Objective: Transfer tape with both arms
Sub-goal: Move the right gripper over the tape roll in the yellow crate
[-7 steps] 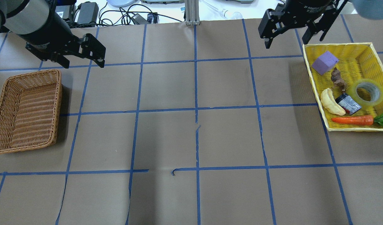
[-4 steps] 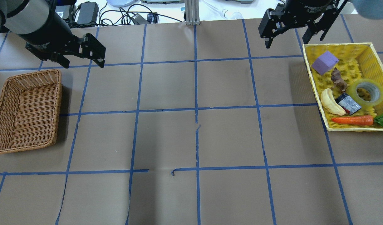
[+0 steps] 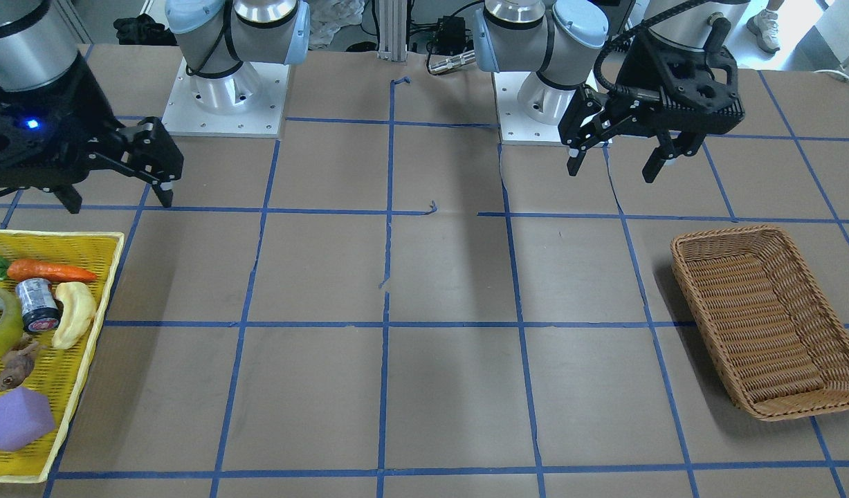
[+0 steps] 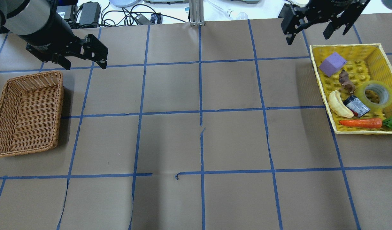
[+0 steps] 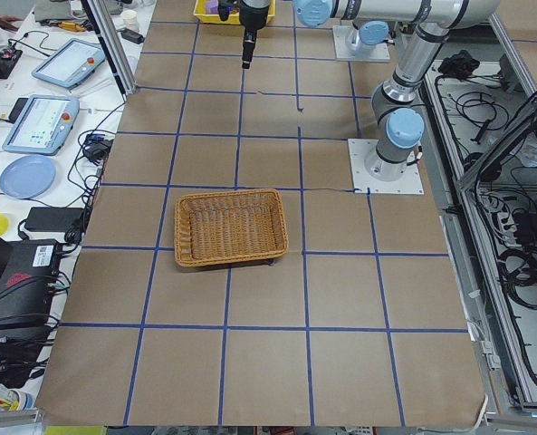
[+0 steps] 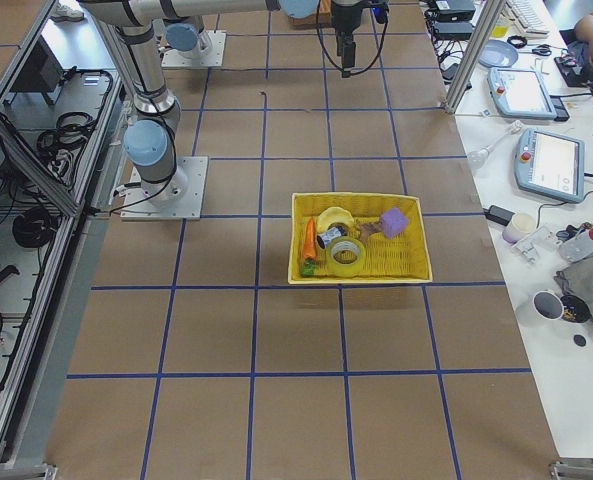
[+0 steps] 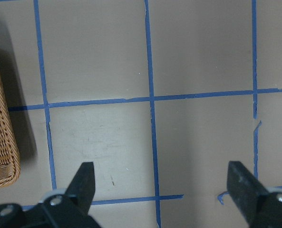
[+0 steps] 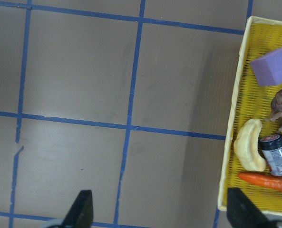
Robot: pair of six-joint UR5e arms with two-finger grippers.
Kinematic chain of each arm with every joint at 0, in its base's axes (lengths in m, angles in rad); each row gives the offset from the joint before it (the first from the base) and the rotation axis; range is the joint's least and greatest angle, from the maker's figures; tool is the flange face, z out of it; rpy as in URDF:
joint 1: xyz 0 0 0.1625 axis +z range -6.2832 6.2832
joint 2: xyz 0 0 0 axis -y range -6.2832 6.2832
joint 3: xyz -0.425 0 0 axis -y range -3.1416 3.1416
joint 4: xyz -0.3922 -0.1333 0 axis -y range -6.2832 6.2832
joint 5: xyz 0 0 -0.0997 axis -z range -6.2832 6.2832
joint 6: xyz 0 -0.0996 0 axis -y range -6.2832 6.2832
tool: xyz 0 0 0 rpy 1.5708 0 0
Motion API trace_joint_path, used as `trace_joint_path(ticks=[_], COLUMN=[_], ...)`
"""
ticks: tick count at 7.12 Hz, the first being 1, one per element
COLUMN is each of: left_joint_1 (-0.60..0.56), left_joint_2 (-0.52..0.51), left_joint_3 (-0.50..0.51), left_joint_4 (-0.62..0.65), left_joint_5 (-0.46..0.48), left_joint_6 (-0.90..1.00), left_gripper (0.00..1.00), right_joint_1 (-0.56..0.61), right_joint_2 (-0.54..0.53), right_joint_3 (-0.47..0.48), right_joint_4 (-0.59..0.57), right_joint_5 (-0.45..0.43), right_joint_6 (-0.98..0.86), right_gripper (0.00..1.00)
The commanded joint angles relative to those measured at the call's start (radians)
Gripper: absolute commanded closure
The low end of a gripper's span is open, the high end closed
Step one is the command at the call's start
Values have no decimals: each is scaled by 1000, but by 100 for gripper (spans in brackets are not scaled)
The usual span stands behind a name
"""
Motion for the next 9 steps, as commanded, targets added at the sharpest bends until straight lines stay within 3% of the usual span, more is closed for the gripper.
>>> trace_joint_path(ticks=[1,3,4,5,7,9], left_joint_1=[0,0,0,0,0,0], left_joint_2=[0,0,0,0,0,0], left_joint_3=[0,0,0,0,0,0], left_joint_4=[0,0,0,0,0,0], left_joint_5=[0,-1,-2,0,-2,-2], left_joint_6=[0,0,0,0,0,0], left_gripper=[0,0,0,0,0,0], right_joint_1=[-163,-337,-403,-466,-520,-551], right_joint_2=[41,170,239,259,302,333], right_joint_3=[12,13,20,55,197,291], right_joint_4=[-34,-81,-173,-234,-476,-671], right_joint_5=[0,-59,-62,-61,-53,-50], right_joint_6=[-345,-571,-718,-882,-1160,-1278], right_gripper=[0,0,0,0,0,0])
